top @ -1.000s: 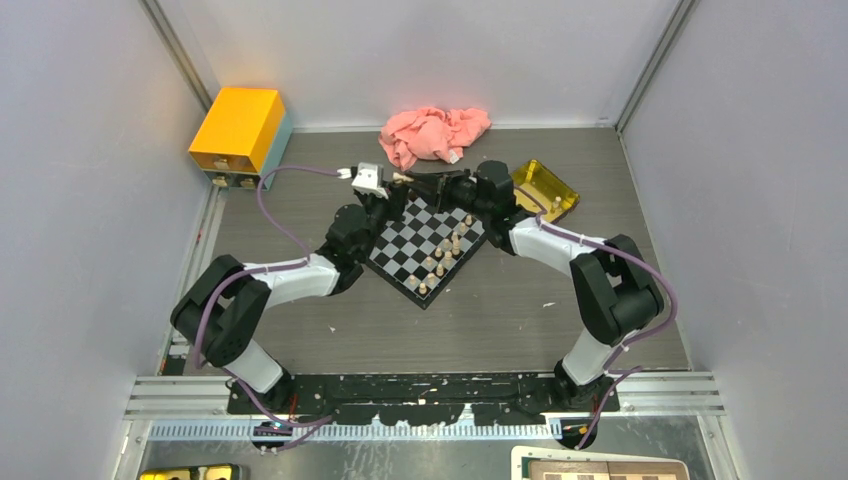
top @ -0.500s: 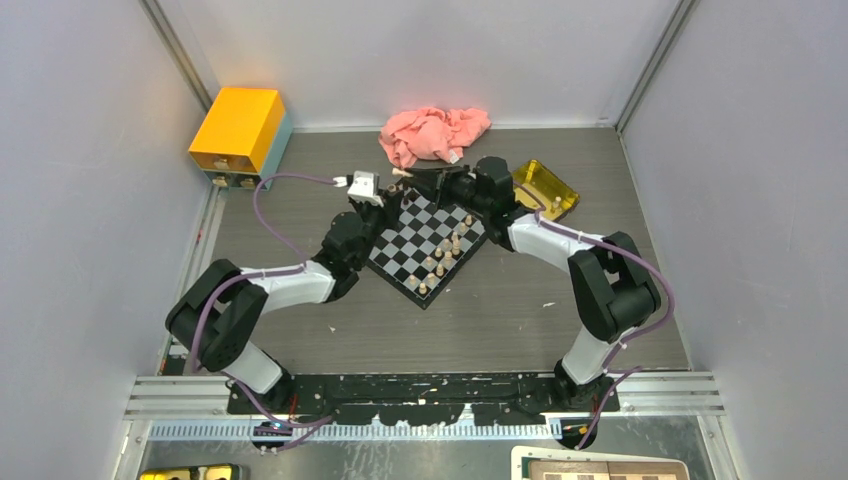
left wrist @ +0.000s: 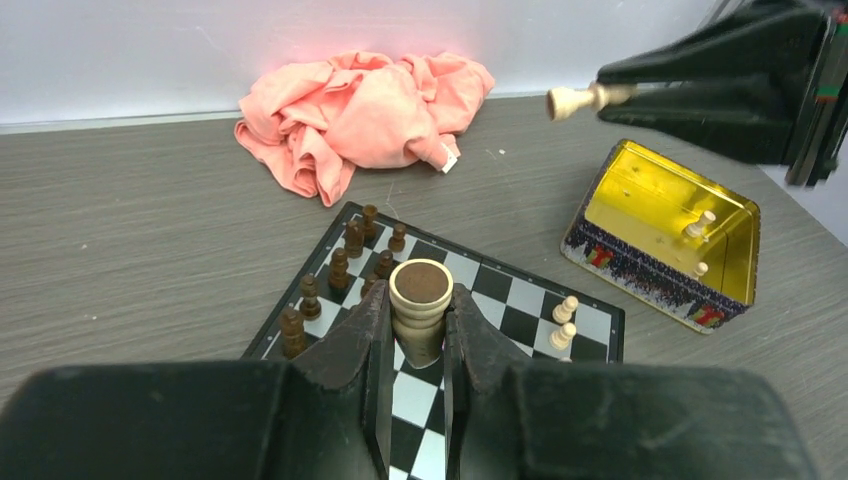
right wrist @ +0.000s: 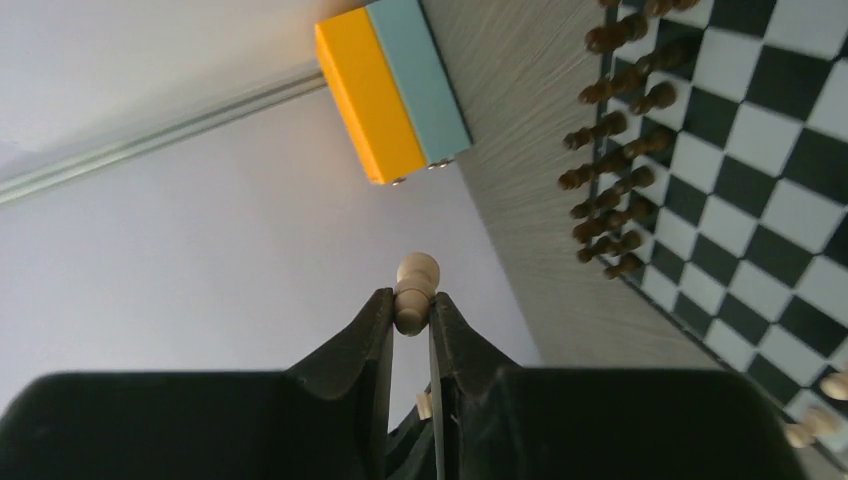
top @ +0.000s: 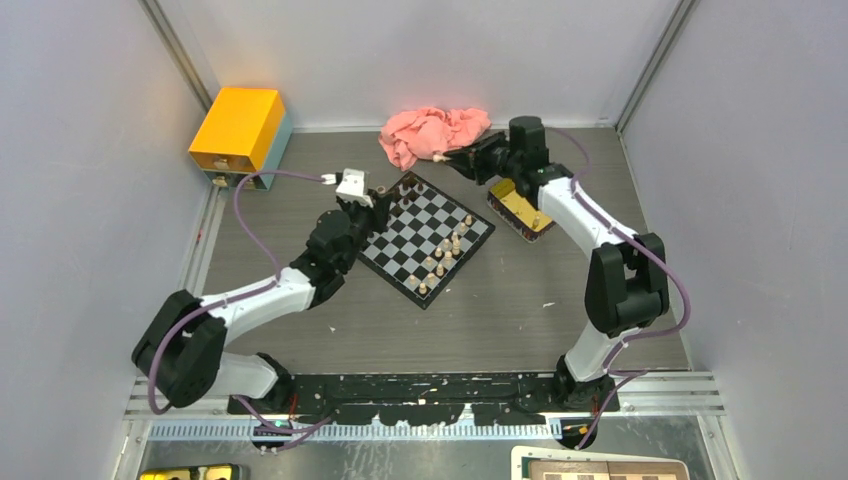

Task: Set up the chess pieces on the board
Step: Place the chess piece on the chessboard.

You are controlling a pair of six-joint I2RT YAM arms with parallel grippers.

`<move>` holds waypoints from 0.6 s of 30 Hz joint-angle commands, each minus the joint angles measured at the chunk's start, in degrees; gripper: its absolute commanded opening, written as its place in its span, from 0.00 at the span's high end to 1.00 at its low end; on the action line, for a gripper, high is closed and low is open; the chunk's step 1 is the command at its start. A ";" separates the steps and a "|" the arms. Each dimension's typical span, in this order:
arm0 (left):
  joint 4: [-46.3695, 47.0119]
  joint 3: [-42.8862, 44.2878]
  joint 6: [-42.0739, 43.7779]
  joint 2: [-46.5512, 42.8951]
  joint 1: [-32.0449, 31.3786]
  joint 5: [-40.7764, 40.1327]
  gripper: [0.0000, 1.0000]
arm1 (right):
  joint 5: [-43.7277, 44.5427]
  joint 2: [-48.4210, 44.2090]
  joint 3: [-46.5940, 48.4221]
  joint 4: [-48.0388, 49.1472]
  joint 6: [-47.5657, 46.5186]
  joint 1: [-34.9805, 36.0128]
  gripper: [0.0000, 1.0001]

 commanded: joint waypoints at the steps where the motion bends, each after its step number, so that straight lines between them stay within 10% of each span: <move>1: -11.75 1.72 1.16 -6.24 0.19 1.81 1.00 | 5.12 -1.12 12.23 -23.72 -29.37 -0.32 0.99; 18: -51.49 12.46 -2.56 -14.09 0.13 7.65 1.00 | 33.33 -1.40 15.78 -49.21 -59.68 7.36 0.99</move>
